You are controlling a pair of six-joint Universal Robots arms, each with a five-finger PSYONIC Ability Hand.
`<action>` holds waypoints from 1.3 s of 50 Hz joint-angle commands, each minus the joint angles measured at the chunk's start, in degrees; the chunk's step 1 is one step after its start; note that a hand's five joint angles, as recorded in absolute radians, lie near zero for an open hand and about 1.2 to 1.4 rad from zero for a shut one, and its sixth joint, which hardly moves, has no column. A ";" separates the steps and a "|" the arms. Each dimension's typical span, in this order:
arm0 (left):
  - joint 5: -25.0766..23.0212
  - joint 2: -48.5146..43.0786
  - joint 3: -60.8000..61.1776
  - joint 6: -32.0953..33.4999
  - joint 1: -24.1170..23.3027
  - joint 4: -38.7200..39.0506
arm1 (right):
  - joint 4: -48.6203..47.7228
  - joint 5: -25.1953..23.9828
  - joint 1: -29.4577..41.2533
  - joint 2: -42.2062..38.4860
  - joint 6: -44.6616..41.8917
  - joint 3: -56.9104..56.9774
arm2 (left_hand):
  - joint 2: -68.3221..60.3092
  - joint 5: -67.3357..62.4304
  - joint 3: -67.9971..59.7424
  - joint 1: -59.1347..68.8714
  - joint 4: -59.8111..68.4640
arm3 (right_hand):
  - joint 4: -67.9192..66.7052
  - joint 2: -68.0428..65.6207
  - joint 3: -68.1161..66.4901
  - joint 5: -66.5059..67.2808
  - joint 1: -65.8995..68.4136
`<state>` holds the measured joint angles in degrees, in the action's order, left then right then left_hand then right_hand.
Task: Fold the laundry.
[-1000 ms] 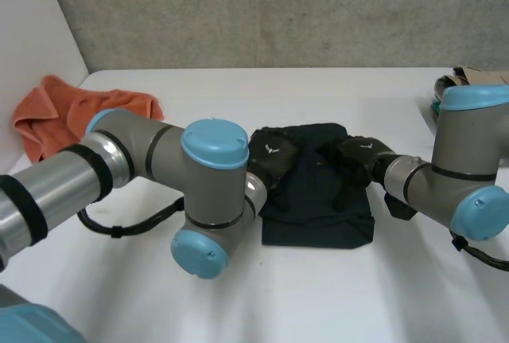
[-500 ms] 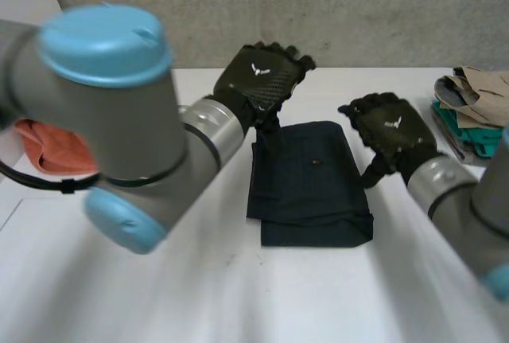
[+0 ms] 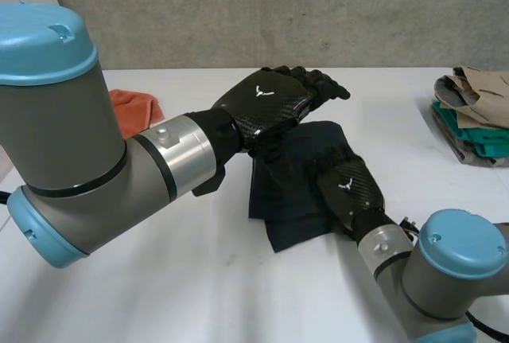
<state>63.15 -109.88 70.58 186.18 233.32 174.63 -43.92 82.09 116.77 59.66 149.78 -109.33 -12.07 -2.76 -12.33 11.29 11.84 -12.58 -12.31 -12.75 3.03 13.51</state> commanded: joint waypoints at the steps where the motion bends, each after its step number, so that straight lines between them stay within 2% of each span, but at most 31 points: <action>1: 0.13 0.02 0.00 -0.03 -0.06 0.27 | 0.41 0.71 0.04 -2.80 0.42 3.95 | -0.50 0.19 -0.24 1.27 0.73 | -4.56 -4.84 -4.40 4.12 3.63; 6: 0.13 0.02 0.09 -0.11 -0.06 0.27 | 0.50 0.62 0.04 -4.73 0.51 6.49 | -0.33 0.35 -0.07 1.11 0.56 | -13.45 -13.73 -13.29 13.01 12.52; 9: 0.13 0.02 0.09 -0.11 -0.06 0.27 | 1.47 0.44 -0.05 -5.79 0.68 9.57 | -0.34 0.35 -0.08 1.11 0.56 | -33.26 -33.54 -33.10 32.82 32.33; 10: 0.13 0.02 0.09 -0.11 -0.06 0.27 | 2.34 0.44 -0.40 -5.96 0.77 10.88 | -0.33 0.35 -0.07 1.11 0.56 | -52.31 -52.59 -52.15 51.87 51.38; 12: 0.13 0.02 0.09 -0.11 -0.06 0.36 | 3.14 0.35 -0.67 -5.88 0.86 12.12 | -0.33 0.35 -0.07 1.11 0.56 | -67.35 -67.63 -67.19 66.91 66.42; 17: 0.13 0.02 0.00 -0.20 0.03 0.62 | 3.58 0.00 -1.19 -5.35 1.74 16.16 | -0.34 0.35 -0.08 1.11 0.56 | -67.42 -67.69 -67.25 66.97 66.49; 19: 0.13 0.02 0.00 -0.11 0.03 0.80 | 3.84 -1.05 -3.56 -5.09 2.70 19.24 | -0.33 0.35 -0.07 1.11 0.56 | -67.42 -67.69 -67.25 66.97 66.49; 22: 0.13 0.11 -0.09 -0.11 0.12 0.80 | 3.58 -5.35 -8.04 -4.21 3.14 22.22 | -0.33 0.35 -0.07 1.11 0.56 | -67.42 -67.69 -67.25 66.97 66.49; 23: 0.13 0.28 -0.18 -0.11 0.12 0.89 | 3.06 -8.58 -10.05 -3.16 3.23 24.32 | -0.33 0.35 -0.07 1.11 0.56 | -67.42 -67.69 -67.25 66.97 66.49; 27: 0.22 0.89 -0.27 -0.20 0.82 0.98 | 2.70 -13.70 -13.49 -2.27 4.72 31.62 | -0.33 0.35 -0.07 1.11 0.56 | -67.42 -67.69 -67.25 66.97 66.49; 29: 0.31 1.16 -0.27 -0.29 1.17 1.24 | 2.70 -14.15 -15.25 -2.18 6.56 34.96 | -0.50 0.19 -0.24 1.28 0.73 | -67.42 -67.69 -67.25 66.97 66.49; 33: 0.84 1.34 -0.18 -0.64 1.52 1.94 | 1.39 -14.41 -21.74 -3.23 15.77 44.26 | -0.33 0.35 -0.07 1.11 0.56 | -67.42 -67.69 -67.25 66.97 66.49; 38: 1.10 1.42 0.00 -1.25 1.52 1.94 | -0.99 -15.29 -29.48 -6.57 22.82 50.00 | -0.34 0.35 -0.08 1.11 0.56 | -67.42 -67.69 -67.25 66.97 66.49; 43: 1.19 1.34 0.35 -1.26 1.44 1.94 | -2.66 -18.01 -36.78 -11.23 28.18 52.20 | -0.50 0.19 -0.24 1.27 0.73 | -67.42 -67.69 -67.25 66.97 66.49; 46: 1.19 1.34 0.96 -1.26 1.44 1.94 | -6.25 -22.31 -40.56 -16.06 31.70 52.90 | -0.33 0.35 -0.07 1.11 0.56 | -67.42 -67.69 -67.25 66.97 66.49; 51: 1.19 1.34 1.93 -1.17 1.52 2.12 | -17.57 -27.23 -45.65 -25.80 37.58 52.38 | -0.50 0.19 -0.24 1.28 0.73 | -67.42 -67.69 -67.25 66.97 66.49; 55: 1.19 1.07 2.02 -1.08 1.52 2.12 | -21.38 -31.01 -48.74 -30.83 40.76 51.15 | -0.50 0.19 -0.24 1.28 0.73 | -67.42 -67.69 -67.25 66.97 66.49; 60: 1.28 0.63 2.11 -0.99 1.44 2.12 | -21.47 -36.11 -50.85 -32.68 43.13 49.04 | -0.67 0.02 -0.41 1.44 0.90 | -67.42 -67.69 -67.25 66.97 66.49; 65: 1.36 0.72 1.93 -0.91 1.35 2.12 | -21.65 -37.53 -52.87 -32.42 43.49 48.34 | -0.67 0.02 -0.41 1.44 0.90 | -67.42 -67.69 -67.25 66.97 66.49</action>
<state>64.42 -109.15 72.70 185.17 234.78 176.75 -65.98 46.66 65.77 26.95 192.82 -59.90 -12.07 -2.76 -12.33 11.29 11.84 -69.50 -65.62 -66.43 55.52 59.17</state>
